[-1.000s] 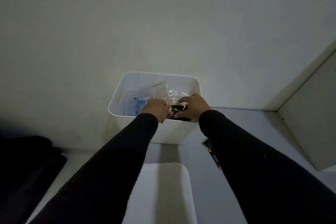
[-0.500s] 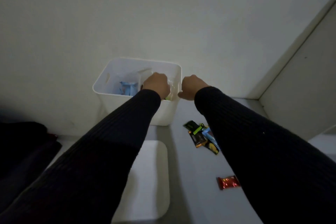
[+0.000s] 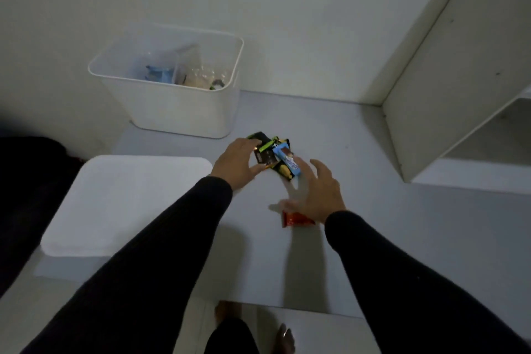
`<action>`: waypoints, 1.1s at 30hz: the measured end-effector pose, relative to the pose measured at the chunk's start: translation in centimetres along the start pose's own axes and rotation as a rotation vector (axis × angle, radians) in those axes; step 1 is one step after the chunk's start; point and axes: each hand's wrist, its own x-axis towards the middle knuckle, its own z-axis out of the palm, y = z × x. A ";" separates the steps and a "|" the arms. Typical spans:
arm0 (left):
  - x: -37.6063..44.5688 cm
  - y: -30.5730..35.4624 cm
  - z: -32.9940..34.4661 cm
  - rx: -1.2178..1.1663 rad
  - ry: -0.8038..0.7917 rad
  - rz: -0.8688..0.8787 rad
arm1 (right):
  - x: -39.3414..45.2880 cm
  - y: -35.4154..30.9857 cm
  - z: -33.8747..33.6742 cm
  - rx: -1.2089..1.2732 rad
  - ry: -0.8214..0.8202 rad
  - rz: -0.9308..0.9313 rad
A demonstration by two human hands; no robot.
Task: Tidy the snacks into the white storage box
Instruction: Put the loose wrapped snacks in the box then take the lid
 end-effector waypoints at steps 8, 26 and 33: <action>1.1 -4.1 7.1 0.147 0.019 0.043 | 0.9 3.9 7.1 -0.091 0.122 -0.147; 12.6 -8.4 8.1 0.288 -0.118 0.234 | 18.0 3.8 4.5 -0.206 -0.006 -0.364; 12.6 -9.2 8.8 0.216 0.110 0.347 | 17.8 3.9 5.4 -0.125 0.206 -0.331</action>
